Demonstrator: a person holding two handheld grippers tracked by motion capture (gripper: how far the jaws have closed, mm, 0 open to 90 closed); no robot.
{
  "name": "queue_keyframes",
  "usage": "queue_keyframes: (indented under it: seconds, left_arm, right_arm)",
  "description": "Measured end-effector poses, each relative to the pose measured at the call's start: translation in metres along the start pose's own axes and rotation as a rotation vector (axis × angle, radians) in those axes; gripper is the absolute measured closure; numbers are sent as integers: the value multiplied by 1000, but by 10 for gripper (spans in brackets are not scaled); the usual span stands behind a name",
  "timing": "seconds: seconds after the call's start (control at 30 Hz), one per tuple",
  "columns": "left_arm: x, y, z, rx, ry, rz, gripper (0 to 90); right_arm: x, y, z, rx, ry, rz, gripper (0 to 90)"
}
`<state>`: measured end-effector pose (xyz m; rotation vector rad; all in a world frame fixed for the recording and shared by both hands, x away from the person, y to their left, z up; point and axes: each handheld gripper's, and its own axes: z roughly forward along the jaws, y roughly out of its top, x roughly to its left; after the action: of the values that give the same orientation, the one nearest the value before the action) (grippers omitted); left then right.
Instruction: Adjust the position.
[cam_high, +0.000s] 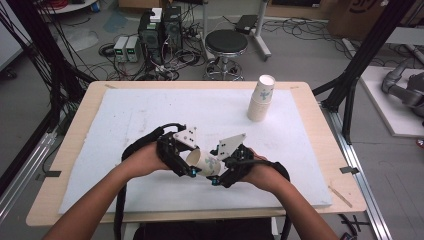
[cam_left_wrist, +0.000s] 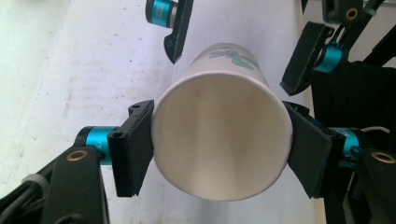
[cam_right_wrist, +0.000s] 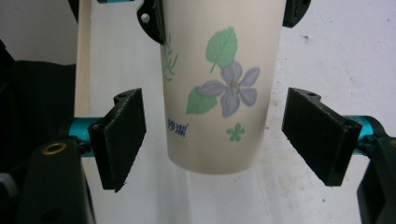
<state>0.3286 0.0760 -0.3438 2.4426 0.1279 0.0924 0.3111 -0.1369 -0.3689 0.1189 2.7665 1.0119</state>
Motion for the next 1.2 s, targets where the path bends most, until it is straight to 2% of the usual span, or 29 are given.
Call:
queue_keyframes:
  seconds: [0.27, 0.33, 0.63, 0.73, 0.87, 0.97, 1.07, 1.2]
  left_arm:
    - [0, 1, 3, -14, -8, -21, 301]
    - [0, 1, 3, -16, -10, -21, 301]
    - [-1, 5, 4, -35, 14, -33, 292]
    - [-1, 2, 6, -69, 21, -55, 270]
    - [1, -3, 2, -144, 44, -74, 193]
    - [1, -11, -3, -206, 47, -87, 186]
    - [2, -23, -9, -266, 68, -104, 187]
    - [3, -39, -16, -328, 120, -156, 187]
  right_arm:
    - [2, 4, 11, 62, -20, -41, 300]
    - [2, 4, 11, 68, -16, -42, 336]
    - [2, 4, 14, 85, -30, -20, 357]
    - [1, 3, 14, 79, -29, -5, 368]
    - [0, 0, 14, 80, -26, 9, 374]
    - [-2, -4, 10, 77, -33, 21, 373]
    - [-4, -11, 4, 62, -37, 47, 373]
    - [-7, -24, -5, 44, -59, 79, 372]
